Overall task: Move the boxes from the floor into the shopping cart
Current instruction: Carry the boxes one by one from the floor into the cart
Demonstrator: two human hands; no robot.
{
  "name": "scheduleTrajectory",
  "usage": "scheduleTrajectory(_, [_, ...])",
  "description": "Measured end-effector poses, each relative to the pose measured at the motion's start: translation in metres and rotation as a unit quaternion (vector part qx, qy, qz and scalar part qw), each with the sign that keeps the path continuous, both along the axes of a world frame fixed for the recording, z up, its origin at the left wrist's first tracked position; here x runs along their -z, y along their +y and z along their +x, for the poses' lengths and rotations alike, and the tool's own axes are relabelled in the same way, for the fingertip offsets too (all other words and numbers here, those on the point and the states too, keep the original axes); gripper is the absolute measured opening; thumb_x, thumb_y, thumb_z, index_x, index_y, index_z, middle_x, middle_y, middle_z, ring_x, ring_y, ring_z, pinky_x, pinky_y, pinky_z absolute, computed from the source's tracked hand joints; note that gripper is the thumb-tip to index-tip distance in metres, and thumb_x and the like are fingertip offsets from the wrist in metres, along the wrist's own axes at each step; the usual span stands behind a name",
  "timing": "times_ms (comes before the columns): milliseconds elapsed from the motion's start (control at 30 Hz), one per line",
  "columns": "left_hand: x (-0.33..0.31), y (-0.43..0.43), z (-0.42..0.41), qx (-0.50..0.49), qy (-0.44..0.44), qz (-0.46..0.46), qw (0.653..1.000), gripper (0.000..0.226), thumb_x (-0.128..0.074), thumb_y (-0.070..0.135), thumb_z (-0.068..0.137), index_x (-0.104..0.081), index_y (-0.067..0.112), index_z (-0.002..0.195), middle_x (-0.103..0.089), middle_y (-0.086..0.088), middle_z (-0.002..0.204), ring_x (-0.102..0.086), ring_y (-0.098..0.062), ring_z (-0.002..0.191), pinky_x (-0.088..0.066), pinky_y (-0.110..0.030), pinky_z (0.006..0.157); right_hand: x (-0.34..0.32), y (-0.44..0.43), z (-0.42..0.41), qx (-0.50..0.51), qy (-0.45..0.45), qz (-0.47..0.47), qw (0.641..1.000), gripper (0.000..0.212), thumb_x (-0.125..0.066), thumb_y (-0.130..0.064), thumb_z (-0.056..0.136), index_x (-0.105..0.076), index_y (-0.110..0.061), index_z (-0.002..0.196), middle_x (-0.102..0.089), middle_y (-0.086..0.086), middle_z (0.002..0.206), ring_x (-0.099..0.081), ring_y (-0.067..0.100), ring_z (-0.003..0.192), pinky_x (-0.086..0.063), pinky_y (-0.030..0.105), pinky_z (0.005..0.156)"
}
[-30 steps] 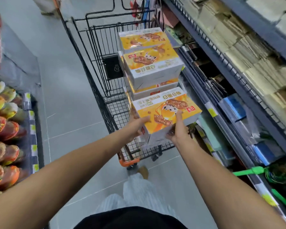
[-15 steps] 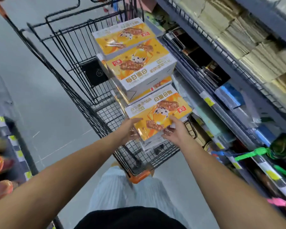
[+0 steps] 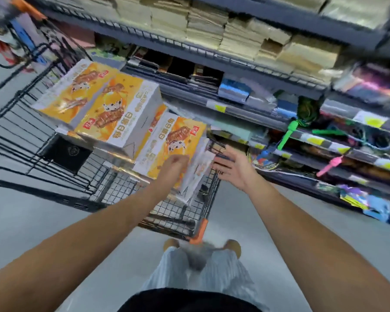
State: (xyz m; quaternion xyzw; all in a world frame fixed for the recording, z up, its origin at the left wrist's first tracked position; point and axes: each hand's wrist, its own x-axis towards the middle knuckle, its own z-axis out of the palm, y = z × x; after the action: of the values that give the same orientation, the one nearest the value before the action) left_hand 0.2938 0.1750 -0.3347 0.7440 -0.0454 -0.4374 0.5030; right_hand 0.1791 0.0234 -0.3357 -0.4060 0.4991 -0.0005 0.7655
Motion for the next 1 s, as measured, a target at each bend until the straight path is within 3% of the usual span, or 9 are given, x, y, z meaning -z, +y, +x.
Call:
scheduleTrajectory(67, [-0.009, -0.026, -0.020, 0.045, 0.026, -0.002, 0.999, 0.017, -0.053, 0.034, 0.095, -0.056, 0.020, 0.105, -0.059, -0.002, 0.111, -0.059, -0.015, 0.092, -0.046, -0.029, 0.072, -0.007, -0.008, -0.039, 0.025, -0.010, -0.006, 1.000, 0.037, -0.045, -0.042, 0.098, -0.050, -0.017, 0.125, -0.062, 0.007, 0.117, -0.056, 0.025, 0.110, -0.044, 0.034, 0.077])
scheduleTrajectory(167, [-0.021, -0.061, -0.060, 0.109, 0.042, -0.018, 0.993, 0.030, -0.048, 0.036, 0.097, -0.052, 0.015, 0.119, -0.057, -0.004, 0.124, -0.057, -0.019, 0.103, -0.046, -0.039, 0.094, -0.018, -0.024, -0.097, 0.067, -0.024, -0.018, 0.997, 0.031, -0.043, -0.043, 0.099, -0.050, -0.021, 0.118, -0.064, 0.003, 0.110, -0.056, 0.024, 0.111, -0.038, 0.039, 0.093])
scheduleTrajectory(233, [-0.029, -0.085, -0.095, 0.147, 0.040, -0.023, 0.988, 0.029, -0.046, 0.034, 0.098, -0.051, 0.016, 0.120, -0.057, -0.004, 0.129, -0.057, -0.020, 0.105, -0.041, -0.039, 0.098, -0.025, -0.036, -0.143, 0.102, -0.035, -0.030, 0.994, 0.027, -0.042, -0.043, 0.099, -0.052, -0.023, 0.114, -0.064, 0.003, 0.110, -0.059, 0.021, 0.105, -0.037, 0.040, 0.097])
scheduleTrajectory(333, [-0.035, -0.120, -0.155, 0.198, 0.041, -0.027, 0.979, 0.039, -0.045, 0.032, 0.098, -0.050, 0.012, 0.131, -0.056, -0.004, 0.136, -0.057, -0.024, 0.118, -0.040, -0.038, 0.098, -0.036, -0.048, -0.213, 0.154, -0.035, -0.041, 0.987, 0.020, -0.042, -0.041, 0.099, -0.054, -0.026, 0.100, -0.061, 0.006, 0.118, -0.060, 0.019, 0.098, -0.041, 0.036, 0.086])
scheduleTrajectory(433, [-0.040, -0.150, -0.235, 0.249, 0.056, -0.030, 0.967, 0.046, -0.047, 0.038, 0.097, -0.049, 0.013, 0.135, -0.056, -0.004, 0.135, -0.057, -0.022, 0.115, -0.042, -0.036, 0.093, -0.040, -0.057, -0.295, 0.208, -0.029, -0.047, 0.977, 0.023, -0.043, -0.040, 0.099, -0.052, -0.021, 0.109, -0.059, 0.006, 0.120, -0.058, 0.022, 0.102, -0.041, 0.036, 0.087])
scheduleTrajectory(600, [-0.038, -0.190, -0.384, 0.325, 0.075, -0.043, 0.942, 0.039, -0.043, 0.040, 0.097, -0.047, 0.020, 0.130, -0.055, -0.004, 0.135, -0.055, -0.018, 0.107, -0.037, -0.031, 0.085, -0.040, -0.069, -0.433, 0.272, -0.036, -0.062, 0.959, 0.030, -0.044, -0.039, 0.099, -0.049, -0.018, 0.119, -0.062, 0.004, 0.111, -0.061, 0.017, 0.094, -0.044, 0.035, 0.084])
scheduleTrajectory(700, [-0.039, -0.208, -0.470, 0.370, 0.086, -0.041, 0.924, 0.037, -0.043, 0.041, 0.097, -0.049, 0.021, 0.128, -0.055, -0.002, 0.134, -0.055, -0.017, 0.106, -0.041, -0.030, 0.079, -0.049, -0.073, -0.514, 0.304, -0.021, -0.081, 0.949, 0.028, -0.044, -0.038, 0.100, -0.048, -0.018, 0.118, -0.062, 0.002, 0.106, -0.060, 0.021, 0.102, -0.043, 0.038, 0.093])
scheduleTrajectory(867, [-0.051, -0.231, -0.600, 0.466, 0.087, -0.048, 0.879, 0.026, -0.045, 0.039, 0.097, -0.049, 0.023, 0.117, -0.058, -0.003, 0.129, -0.057, -0.018, 0.104, -0.040, -0.031, 0.085, -0.060, -0.074, -0.643, 0.397, -0.010, -0.103, 0.912, 0.024, -0.046, -0.035, 0.099, -0.049, -0.018, 0.116, -0.061, 0.007, 0.115, -0.058, 0.024, 0.107, -0.044, 0.038, 0.092])
scheduleTrajectory(1000, [-0.057, -0.253, -0.685, 0.525, 0.089, -0.049, 0.845, 0.023, -0.045, 0.040, 0.097, -0.050, 0.023, 0.112, -0.060, -0.003, 0.122, -0.057, -0.018, 0.103, -0.043, -0.028, 0.074, -0.056, -0.075, -0.729, 0.469, -0.005, -0.106, 0.877, 0.023, -0.044, -0.034, 0.100, -0.049, -0.017, 0.115, -0.064, 0.005, 0.107, -0.062, 0.018, 0.091, -0.044, 0.037, 0.089])
